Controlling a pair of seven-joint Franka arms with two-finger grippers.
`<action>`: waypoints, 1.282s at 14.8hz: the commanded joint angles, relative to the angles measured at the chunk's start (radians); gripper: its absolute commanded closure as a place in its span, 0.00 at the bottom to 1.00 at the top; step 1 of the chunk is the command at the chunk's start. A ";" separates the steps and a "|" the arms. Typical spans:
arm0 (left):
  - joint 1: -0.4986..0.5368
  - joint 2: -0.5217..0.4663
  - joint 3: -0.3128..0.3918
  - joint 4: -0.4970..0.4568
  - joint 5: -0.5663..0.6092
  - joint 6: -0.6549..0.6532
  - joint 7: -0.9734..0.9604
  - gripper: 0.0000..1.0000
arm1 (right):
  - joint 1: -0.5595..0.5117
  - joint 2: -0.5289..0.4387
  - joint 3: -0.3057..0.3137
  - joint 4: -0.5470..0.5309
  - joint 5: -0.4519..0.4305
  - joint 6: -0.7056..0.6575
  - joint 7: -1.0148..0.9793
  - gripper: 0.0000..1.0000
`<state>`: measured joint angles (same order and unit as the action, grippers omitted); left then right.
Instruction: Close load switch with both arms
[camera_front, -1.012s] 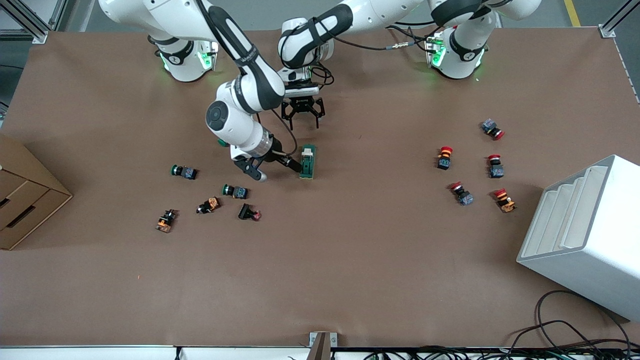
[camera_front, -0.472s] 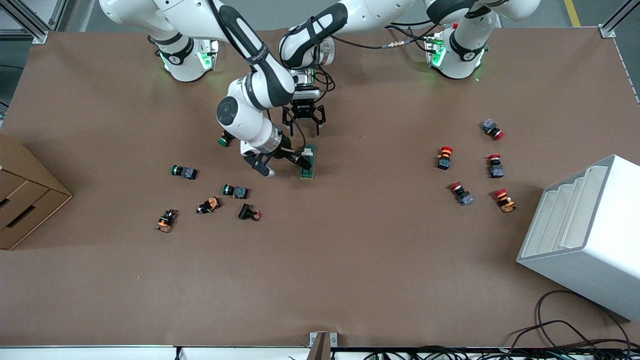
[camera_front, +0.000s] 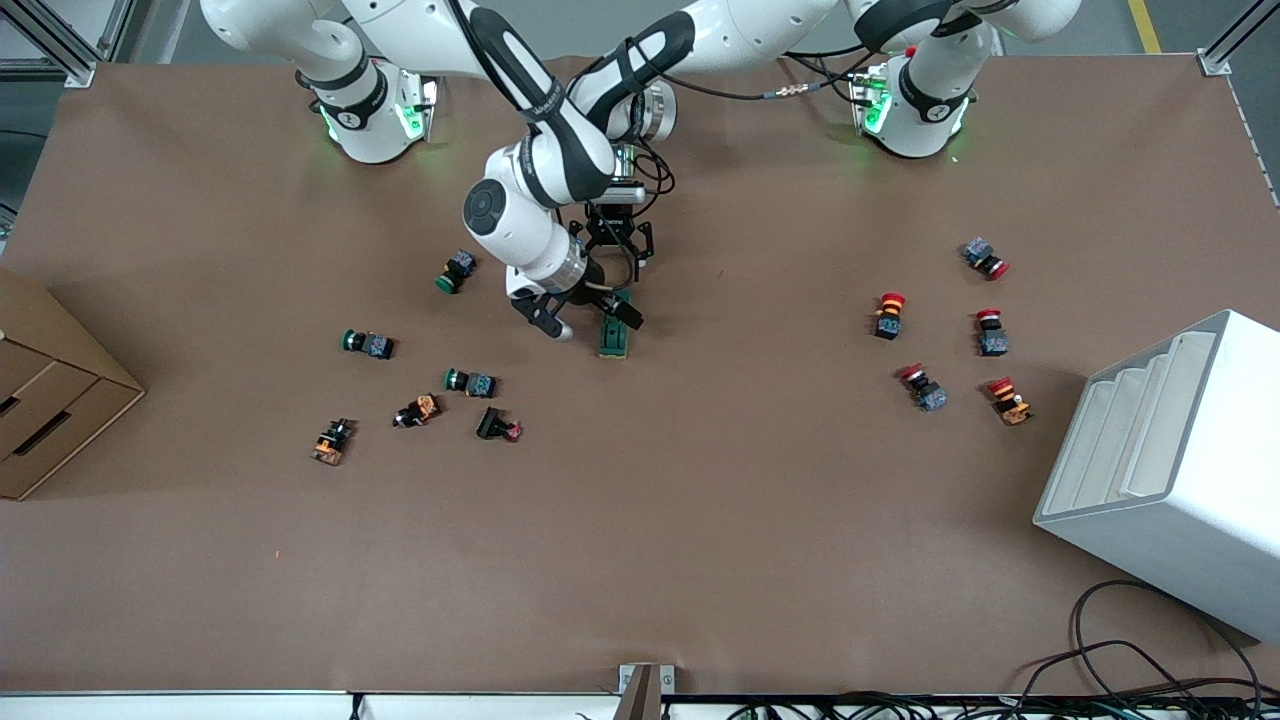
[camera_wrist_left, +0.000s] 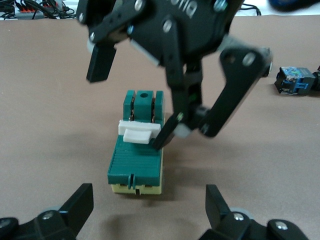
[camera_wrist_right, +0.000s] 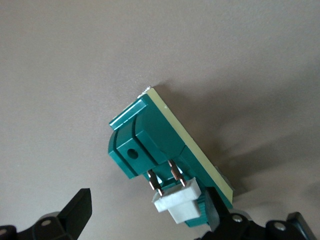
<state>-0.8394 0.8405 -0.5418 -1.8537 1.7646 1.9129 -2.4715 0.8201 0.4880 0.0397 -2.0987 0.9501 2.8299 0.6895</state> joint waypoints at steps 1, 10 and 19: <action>-0.012 -0.003 0.019 -0.005 0.033 -0.015 -0.014 0.01 | 0.030 0.032 -0.008 0.026 0.036 0.032 -0.002 0.00; -0.012 0.015 0.020 -0.027 0.053 -0.028 -0.009 0.01 | 0.028 0.040 -0.011 0.077 0.101 0.028 -0.010 0.00; -0.018 0.017 0.020 -0.042 0.050 -0.028 -0.018 0.00 | -0.013 0.035 -0.023 0.115 0.087 -0.032 -0.019 0.00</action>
<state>-0.8456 0.8594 -0.5282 -1.8860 1.8024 1.8925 -2.4722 0.8311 0.5100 0.0222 -2.0566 1.0164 2.7938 0.6895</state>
